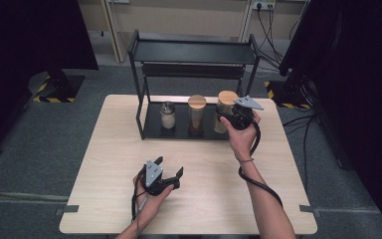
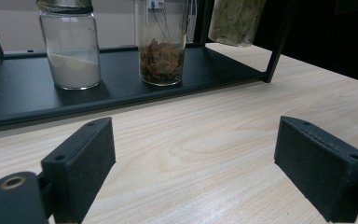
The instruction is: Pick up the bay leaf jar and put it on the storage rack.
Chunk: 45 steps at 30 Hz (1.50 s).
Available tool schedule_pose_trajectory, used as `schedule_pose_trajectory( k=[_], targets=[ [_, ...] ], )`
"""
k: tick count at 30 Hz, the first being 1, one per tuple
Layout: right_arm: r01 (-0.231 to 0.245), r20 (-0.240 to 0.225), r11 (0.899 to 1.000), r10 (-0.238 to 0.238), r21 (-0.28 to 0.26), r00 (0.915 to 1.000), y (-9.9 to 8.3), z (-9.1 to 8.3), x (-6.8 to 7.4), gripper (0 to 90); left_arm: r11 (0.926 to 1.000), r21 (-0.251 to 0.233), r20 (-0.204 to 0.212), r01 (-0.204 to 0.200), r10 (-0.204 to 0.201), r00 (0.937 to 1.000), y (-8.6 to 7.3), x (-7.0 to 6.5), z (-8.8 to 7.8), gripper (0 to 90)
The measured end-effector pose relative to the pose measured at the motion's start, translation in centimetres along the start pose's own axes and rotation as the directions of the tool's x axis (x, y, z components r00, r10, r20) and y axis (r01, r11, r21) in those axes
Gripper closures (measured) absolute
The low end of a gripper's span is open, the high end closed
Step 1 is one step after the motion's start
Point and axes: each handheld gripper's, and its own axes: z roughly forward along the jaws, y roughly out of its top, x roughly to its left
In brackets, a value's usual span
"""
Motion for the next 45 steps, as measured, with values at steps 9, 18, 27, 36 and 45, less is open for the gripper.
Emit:
schedule_pose_trajectory(
  k=[9, 18, 27, 36, 45],
  targets=[
    [-0.003, 0.011, 1.000, 0.003, 0.012, 0.9999, -0.2, 0.7, -0.3, 25.2, 1.0000, 0.001, 0.001, -0.002, 0.002, 1.0000, 0.0, 0.0, 0.0, 11.8],
    [-0.011, 0.027, 1.000, 0.011, 0.023, 0.9996, -0.2, 1.5, -0.7, 25.1, 1.0000, 0.001, 0.002, -0.003, 0.003, 1.0000, 0.0, 0.0, 0.0, 11.8],
    [-0.019, 0.043, 0.999, 0.018, 0.031, 0.9989, -0.3, 2.1, -1.2, 25.1, 1.0000, 0.002, 0.002, -0.001, 0.001, 1.0000, 0.0, 0.0, 0.0, 11.8],
    [-0.019, 0.049, 0.999, 0.017, 0.035, 0.9986, -0.2, 2.8, -1.2, 25.1, 1.0000, 0.001, 0.002, -0.005, 0.005, 1.0000, 0.0, 0.0, 0.0, 11.8],
    [-0.019, 0.063, 0.999, 0.016, 0.050, 0.9979, -0.4, 3.5, -1.5, 25.2, 1.0000, 0.001, 0.003, -0.005, 0.005, 1.0000, 0.0, 0.0, 0.0, 11.8]
  ],
)
